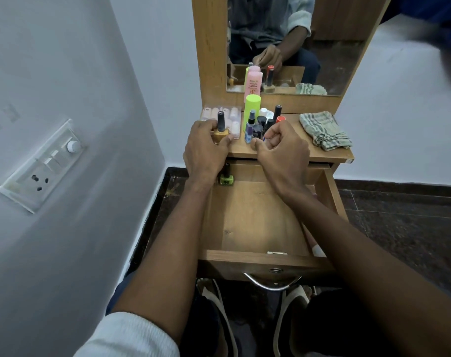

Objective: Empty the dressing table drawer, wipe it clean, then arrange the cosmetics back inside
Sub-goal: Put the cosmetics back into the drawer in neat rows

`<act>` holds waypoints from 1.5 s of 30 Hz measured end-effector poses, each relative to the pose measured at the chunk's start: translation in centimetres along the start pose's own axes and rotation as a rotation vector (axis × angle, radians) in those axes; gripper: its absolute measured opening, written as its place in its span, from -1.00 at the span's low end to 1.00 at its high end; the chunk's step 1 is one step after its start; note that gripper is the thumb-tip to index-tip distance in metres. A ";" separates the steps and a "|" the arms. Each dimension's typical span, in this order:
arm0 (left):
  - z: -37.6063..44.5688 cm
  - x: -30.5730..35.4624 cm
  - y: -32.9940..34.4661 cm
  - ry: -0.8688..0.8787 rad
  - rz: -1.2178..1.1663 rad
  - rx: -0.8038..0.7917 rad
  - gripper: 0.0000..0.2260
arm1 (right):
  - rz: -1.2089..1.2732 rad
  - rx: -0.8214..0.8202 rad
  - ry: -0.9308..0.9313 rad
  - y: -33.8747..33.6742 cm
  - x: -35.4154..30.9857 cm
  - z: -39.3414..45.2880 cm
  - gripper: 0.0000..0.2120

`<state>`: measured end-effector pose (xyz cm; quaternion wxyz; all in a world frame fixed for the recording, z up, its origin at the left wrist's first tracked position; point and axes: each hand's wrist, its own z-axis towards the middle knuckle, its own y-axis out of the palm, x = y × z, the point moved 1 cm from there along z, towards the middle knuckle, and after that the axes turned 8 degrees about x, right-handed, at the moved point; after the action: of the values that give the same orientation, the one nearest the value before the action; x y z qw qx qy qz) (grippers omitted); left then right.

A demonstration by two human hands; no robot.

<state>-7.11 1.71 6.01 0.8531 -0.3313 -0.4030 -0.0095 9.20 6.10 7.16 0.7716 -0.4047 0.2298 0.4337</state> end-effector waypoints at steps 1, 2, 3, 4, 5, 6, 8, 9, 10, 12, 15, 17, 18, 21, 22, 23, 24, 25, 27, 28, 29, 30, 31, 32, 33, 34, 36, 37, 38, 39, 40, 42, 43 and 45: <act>-0.1 0.1 0.1 0.002 0.001 0.017 -0.63 | -0.008 0.002 -0.022 0.1 0.0 0.1 -0.75; -0.2 0.3 0.1 0.002 0.003 0.029 -0.66 | -0.021 0.002 -0.046 0.2 -0.1 0.3 -0.74; -0.3 0.4 0.1 0.001 0.001 0.030 -0.69 | -0.035 0.002 -0.068 0.3 -0.2 0.4 -0.74; -0.4 0.4 0.1 -0.002 -0.007 0.022 -0.72 | -0.048 0.003 -0.088 0.4 -0.2 0.5 -0.73; -0.5 0.4 0.1 -0.006 -0.017 0.009 -0.75 | -0.062 0.003 -0.110 0.4 -0.2 0.5 -0.73; -0.5 0.5 0.0 -0.009 -0.030 -0.003 -0.77 | -0.079 0.003 -0.135 0.5 -0.2 0.6 -0.72; -0.6 0.6 -0.2 0.001 -0.064 -0.013 -0.79 | -0.118 0.002 -0.184 0.6 0.0 0.6 -0.71; -0.6 0.7 -0.3 0.011 -0.081 -0.013 -0.79 | -0.132 0.001 -0.201 0.7 0.0 0.7 -0.70; -0.6 0.8 -0.5 0.023 -0.093 -0.011 -0.79 | -0.140 -0.001 -0.212 0.8 0.1 0.8 -0.69; -0.7 1.0 -0.8 0.043 -0.107 -0.003 -0.79 | -0.138 -0.005 -0.220 1.0 0.3 1.0 -0.67; -0.8 1.0 -0.9 0.051 -0.126 -0.003 -0.79 | -0.125 0.000 -0.210 1.2 0.3 1.1 -0.64; -0.8 1.0 -0.8 0.056 -0.123 -0.017 -0.78 | -0.117 0.001 -0.208 1.3 0.4 1.1 -0.63; -0.8 1.0 -0.8 0.057 -0.119 -0.025 -0.78 | -0.115 -0.002 -0.213 1.4 0.4 1.1 -0.63; -0.7 1.0 -0.8 0.067 -0.115 -0.044 -0.78 | -0.120 0.000 -0.234 1.4 0.5 1.1 -0.66; -0.6 1.0 -0.8 0.075 -0.116 -0.050 -0.77 | -0.114 0.002 -0.240 1.4 0.6 1.1 -0.68; -0.6 1.0 -0.9 0.081 -0.116 -0.055 -0.77 | -0.096 0.002 -0.243 1.4 0.5 1.1 -0.70; -0.5 1.0 -1.0 0.084 -0.115 -0.062 -0.76 | -0.063 0.001 -0.239 1.4 0.4 1.0 -0.71; -0.5 0.9 -1.1 0.085 -0.117 -0.067 -0.76 | -0.023 0.001 -0.233 1.3 0.4 1.0 -0.73; -0.4 0.7 -1.4 0.081 -0.135 -0.080 -0.76 | 0.061 0.012 -0.223 0.9 0.1 0.7 -0.74; -0.3 0.5 -1.6 0.078 -0.152 -0.096 -0.75 | 0.104 0.015 -0.218 0.6 0.0 0.4 -0.75; -0.2 0.2 -2.0 0.079 -0.172 -0.124 -0.75 | 0.147 0.008 -0.213 0.3 -0.1 0.1 -0.75; -0.1 -0.1 -2.3 0.085 -0.193 -0.167 -0.74 | 0.184 -0.011 -0.214 -0.1 -0.2 -0.3 -0.75; -0.2 -0.4 -2.7 0.092 -0.210 -0.219 -0.72 | 0.209 -0.039 -0.218 -0.4 -0.2 -0.8 -0.74; -0.3 -0.8 -3.0 0.098 -0.221 -0.274 -0.71 | 0.220 -0.074 -0.219 -0.7 -0.1 -1.4 -0.74; -0.4 -1.1 -3.1 0.106 -0.217 -0.321 -0.72 | 0.219 -0.113 -0.215 -0.9 0.2 -2.0 -0.73; -0.6 -1.4 -3.2 0.118 -0.189 -0.354 -0.74 | 0.213 -0.152 -0.206 -0.9 0.5 -2.5 -0.74; -1.1 -1.7 -3.2 0.131 -0.076 -0.392 -0.75 | 0.177 -0.225 -0.179 -0.6 1.4 -3.4 -0.75; -1.3 -1.9 -3.1 0.126 -0.013 -0.411 -0.74 | 0.145 -0.256 -0.162 -0.4 1.9 -3.7 -0.75; -1.5 -2.1 -3.1 0.121 0.044 -0.429 -0.73 | 0.107 -0.286 -0.142 -0.2 2.3 -4.0 -0.75; -1.7 -2.2 -3.0 0.123 0.094 -0.449 -0.73 | 0.066 -0.321 -0.117 -0.1 2.7 -4.1 -0.75; -2.0 -2.1 -2.9 0.129 0.140 -0.471 -0.74 | 0.034 -0.367 -0.080 0.1 3.1 -4.2 -0.76; -2.6 -1.8 -2.5 0.155 0.220 -0.518 -0.76 | 0.009 -0.461 0.028 0.4 3.9 -4.2 -0.77; -2.9 -1.7 -2.3 0.176 0.258 -0.535 -0.76 | 0.003 -0.490 0.075 0.7 4.3 -4.2 -0.77; -3.5 -1.4 -1.8 0.210 0.321 -0.562 -0.77 | -0.015 -0.511 0.123 1.0 4.8 -4.2 -0.77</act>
<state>-6.20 -2.06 4.48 0.7557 -0.6101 -0.2374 -0.0198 10.80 5.31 0.94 0.6321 -0.6136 0.1562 0.4467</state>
